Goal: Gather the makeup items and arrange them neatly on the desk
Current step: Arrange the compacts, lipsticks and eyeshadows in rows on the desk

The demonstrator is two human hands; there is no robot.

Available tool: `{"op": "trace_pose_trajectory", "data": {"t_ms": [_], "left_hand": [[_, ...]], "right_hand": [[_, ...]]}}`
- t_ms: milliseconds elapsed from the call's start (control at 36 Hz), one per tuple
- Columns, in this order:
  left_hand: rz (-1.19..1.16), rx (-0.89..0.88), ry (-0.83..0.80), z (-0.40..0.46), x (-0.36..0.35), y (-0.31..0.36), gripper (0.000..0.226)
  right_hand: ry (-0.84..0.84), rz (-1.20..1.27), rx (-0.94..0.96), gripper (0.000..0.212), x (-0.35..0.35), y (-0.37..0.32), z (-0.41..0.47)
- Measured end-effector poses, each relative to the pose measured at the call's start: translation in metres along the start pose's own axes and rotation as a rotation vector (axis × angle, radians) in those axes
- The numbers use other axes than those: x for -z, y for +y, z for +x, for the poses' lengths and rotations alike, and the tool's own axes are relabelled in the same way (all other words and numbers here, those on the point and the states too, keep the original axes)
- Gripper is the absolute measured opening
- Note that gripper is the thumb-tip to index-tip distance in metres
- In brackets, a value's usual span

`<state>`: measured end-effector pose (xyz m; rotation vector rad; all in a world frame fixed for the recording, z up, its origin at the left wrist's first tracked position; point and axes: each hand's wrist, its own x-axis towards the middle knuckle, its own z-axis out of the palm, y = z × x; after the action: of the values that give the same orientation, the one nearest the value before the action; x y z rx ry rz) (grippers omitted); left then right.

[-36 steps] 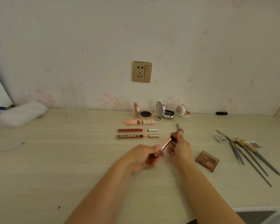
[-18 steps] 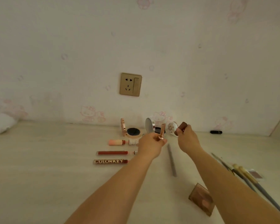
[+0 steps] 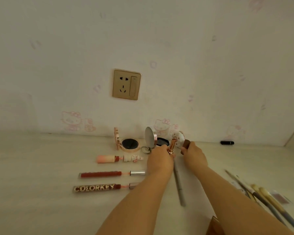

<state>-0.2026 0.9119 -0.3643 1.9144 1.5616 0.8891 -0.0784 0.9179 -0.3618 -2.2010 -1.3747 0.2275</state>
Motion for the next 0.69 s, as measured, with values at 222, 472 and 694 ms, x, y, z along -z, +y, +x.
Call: {"op": "trace_pose_trajectory", "data": {"t_ms": [222,472,694], "left_hand": [[0.076,0.012,0.039,0.007,-0.007,0.002,0.027],[0.128,0.001,0.075,0.014,-0.018,0.002,0.026],[0.144,-0.026,0.064,0.017,-0.022,0.001,0.022]], "right_hand": [[0.013,0.016,0.035,0.035,-0.009,0.006,0.002],[0.020,0.017,0.081,0.032,-0.013,0.009,0.002],[0.020,-0.039,0.058,0.032,-0.014,0.010,0.002]]}}
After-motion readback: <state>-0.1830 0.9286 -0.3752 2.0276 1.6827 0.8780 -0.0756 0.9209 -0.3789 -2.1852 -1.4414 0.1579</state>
